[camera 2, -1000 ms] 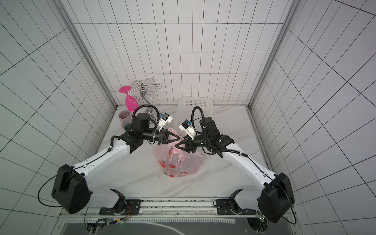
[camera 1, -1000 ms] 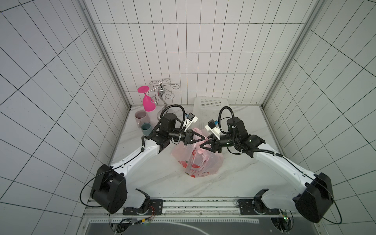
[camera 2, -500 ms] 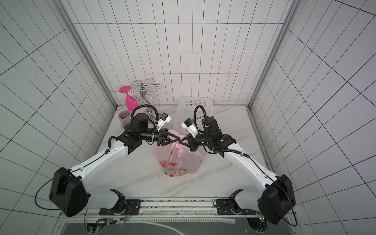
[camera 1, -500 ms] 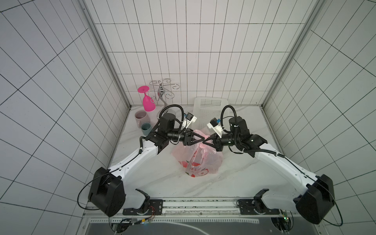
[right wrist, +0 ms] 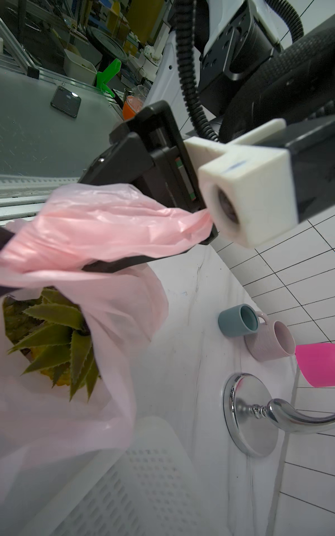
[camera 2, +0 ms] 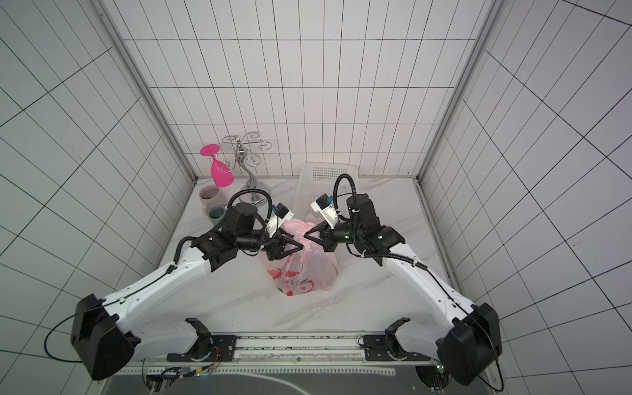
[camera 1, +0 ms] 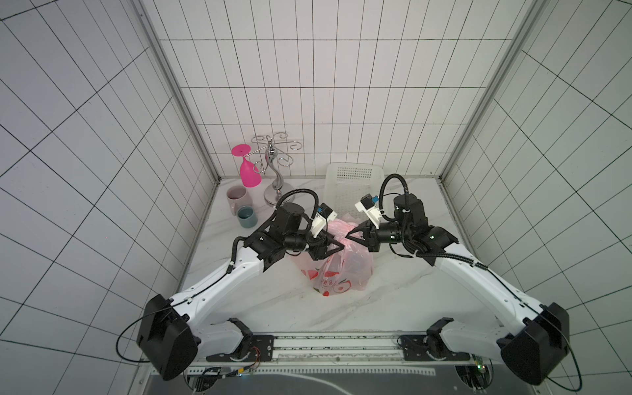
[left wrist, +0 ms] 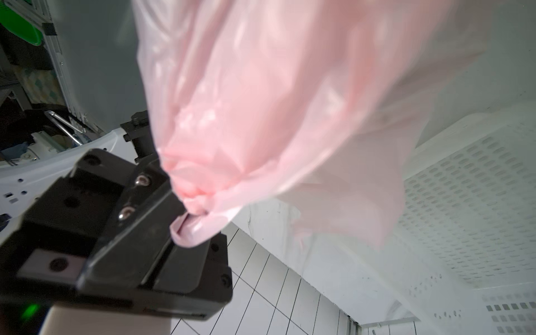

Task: Place the pineapple into a plastic bag & tie a knot
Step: Cross the plastic bag at the center of the board.

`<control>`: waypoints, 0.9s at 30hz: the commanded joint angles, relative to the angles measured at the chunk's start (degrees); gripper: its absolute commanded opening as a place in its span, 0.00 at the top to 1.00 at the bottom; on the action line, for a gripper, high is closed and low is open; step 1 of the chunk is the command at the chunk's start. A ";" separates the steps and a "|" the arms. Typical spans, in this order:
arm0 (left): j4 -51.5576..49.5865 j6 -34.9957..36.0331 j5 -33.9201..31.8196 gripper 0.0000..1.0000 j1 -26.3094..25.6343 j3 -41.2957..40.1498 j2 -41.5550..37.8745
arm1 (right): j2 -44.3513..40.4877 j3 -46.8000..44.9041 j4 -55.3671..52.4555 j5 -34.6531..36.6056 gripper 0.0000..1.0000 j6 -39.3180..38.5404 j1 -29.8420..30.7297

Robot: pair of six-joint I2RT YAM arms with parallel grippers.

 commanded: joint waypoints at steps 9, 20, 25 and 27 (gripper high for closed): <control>-1.63 2.81 -3.66 1.00 1.78 2.95 -1.10 | -0.87 1.69 0.39 2.22 1.00 -1.84 -0.45; -0.34 0.19 1.84 1.00 2.35 3.91 -2.18 | 0.10 2.74 -1.71 10.05 0.99 -3.24 0.03; -0.04 -0.42 4.05 1.00 1.71 4.01 -2.27 | 0.06 3.38 -0.65 14.23 1.00 -2.49 0.66; -0.22 -0.57 4.72 1.00 0.91 4.01 -1.92 | -0.40 3.07 1.05 16.03 1.00 -1.55 0.88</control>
